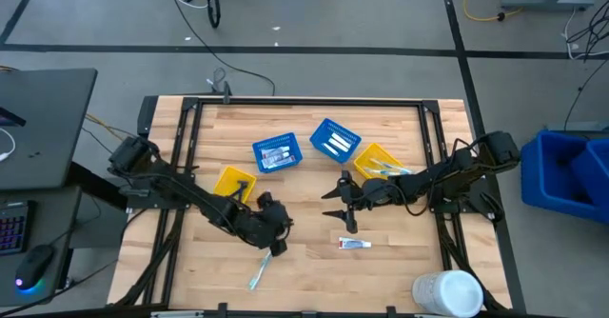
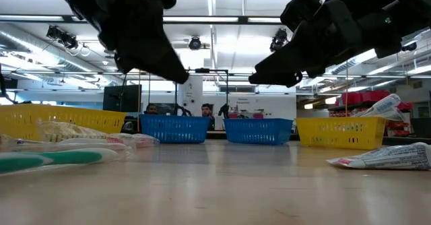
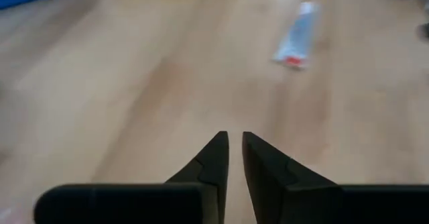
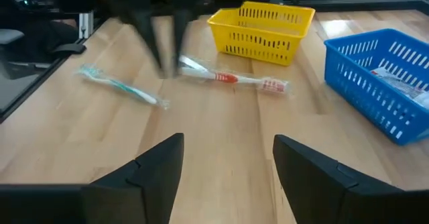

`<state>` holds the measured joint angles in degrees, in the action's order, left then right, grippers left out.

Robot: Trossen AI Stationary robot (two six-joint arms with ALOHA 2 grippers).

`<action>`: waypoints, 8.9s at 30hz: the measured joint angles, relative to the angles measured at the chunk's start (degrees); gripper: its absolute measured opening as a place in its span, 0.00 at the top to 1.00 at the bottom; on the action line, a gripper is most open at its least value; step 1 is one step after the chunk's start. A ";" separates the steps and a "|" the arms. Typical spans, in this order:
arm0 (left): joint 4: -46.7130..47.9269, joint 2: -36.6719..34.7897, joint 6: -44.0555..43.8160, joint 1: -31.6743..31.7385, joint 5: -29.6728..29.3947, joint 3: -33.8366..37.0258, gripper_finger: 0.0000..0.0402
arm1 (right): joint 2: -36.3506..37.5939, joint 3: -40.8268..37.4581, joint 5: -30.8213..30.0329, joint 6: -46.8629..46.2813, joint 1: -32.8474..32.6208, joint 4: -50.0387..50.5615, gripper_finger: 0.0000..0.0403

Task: Pick & Place Travel size toiletries
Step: Put the red toothbrush into the right yellow bin, then put the white toothpaste into the left blue bin

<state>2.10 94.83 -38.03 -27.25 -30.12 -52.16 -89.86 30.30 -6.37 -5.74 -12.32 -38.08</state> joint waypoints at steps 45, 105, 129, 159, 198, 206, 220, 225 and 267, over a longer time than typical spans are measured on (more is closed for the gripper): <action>28.73 5.20 -16.44 11.38 17.34 -0.24 0.63 | 0.00 0.00 0.57 0.68 -0.14 2.07 0.41; 11.62 5.57 14.88 12.69 11.90 -14.93 0.88 | 0.00 0.00 6.43 8.16 3.00 -4.59 0.77; 10.39 5.57 13.08 12.69 6.16 -14.95 0.68 | 12.82 0.04 -11.16 2.28 -3.46 21.63 0.75; 9.95 5.57 12.75 12.84 3.82 -14.95 0.68 | 57.59 0.04 -33.58 -30.71 -6.72 88.41 0.78; 9.89 5.57 10.83 12.84 4.71 -14.97 0.68 | 29.75 -0.72 -12.48 -1.52 -5.33 25.12 0.41; 8.93 5.57 9.74 12.84 3.95 -14.97 0.68 | 19.47 -0.81 -8.48 -3.88 -5.37 24.06 0.45; 7.37 5.55 10.21 12.84 4.26 -14.97 0.68 | 12.92 -0.83 -7.90 -7.46 -5.39 23.23 0.52; 7.39 5.55 9.79 12.65 5.14 -14.97 0.68 | 12.92 -0.83 -5.54 -8.67 -5.39 22.44 0.55; 7.48 5.55 -8.77 -5.81 4.87 -14.95 0.68 | 12.94 -0.83 3.49 -10.29 -13.58 19.36 0.41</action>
<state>9.58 100.38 -46.80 -33.06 -25.25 -67.11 -76.93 29.47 -2.89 -16.03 -25.90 -18.72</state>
